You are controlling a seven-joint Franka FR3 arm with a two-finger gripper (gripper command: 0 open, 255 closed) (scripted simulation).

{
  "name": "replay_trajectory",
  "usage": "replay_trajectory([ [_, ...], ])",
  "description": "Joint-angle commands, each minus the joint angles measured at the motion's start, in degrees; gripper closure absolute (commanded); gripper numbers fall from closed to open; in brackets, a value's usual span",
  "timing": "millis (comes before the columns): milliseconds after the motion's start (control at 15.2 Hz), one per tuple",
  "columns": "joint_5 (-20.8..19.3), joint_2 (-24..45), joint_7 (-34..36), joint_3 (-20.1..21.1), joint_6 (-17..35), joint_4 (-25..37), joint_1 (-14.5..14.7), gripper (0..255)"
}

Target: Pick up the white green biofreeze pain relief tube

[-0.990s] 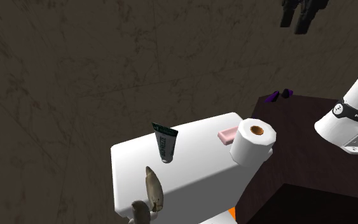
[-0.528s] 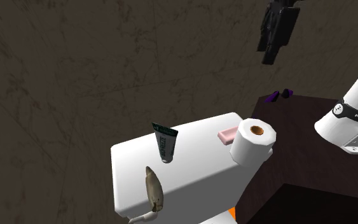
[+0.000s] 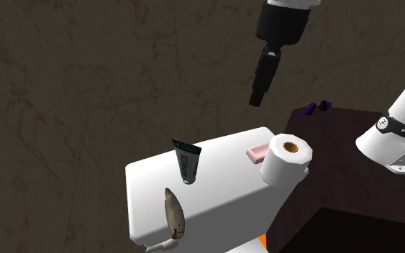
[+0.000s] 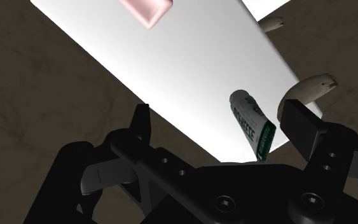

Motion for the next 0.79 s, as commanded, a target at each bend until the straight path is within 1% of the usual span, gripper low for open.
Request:
replay_trajectory([
  [0, -3.1, 4.9, 4.7, 1.9, 3.6, 2.2, -0.8, 0],
  [198, -9.3, 12.0, 12.3, 3.6, 7.3, 6.3, -1.5, 0],
  [330, -14.2, 16.8, 17.6, 4.0, 8.9, 9.6, -1.3, 0],
  [528, -21.5, 23.9, 25.3, 3.1, 10.4, 15.2, 0.3, 0],
  [726, -27.7, 30.7, 31.9, 1.0, 10.7, 21.6, 3.0, 0],
])
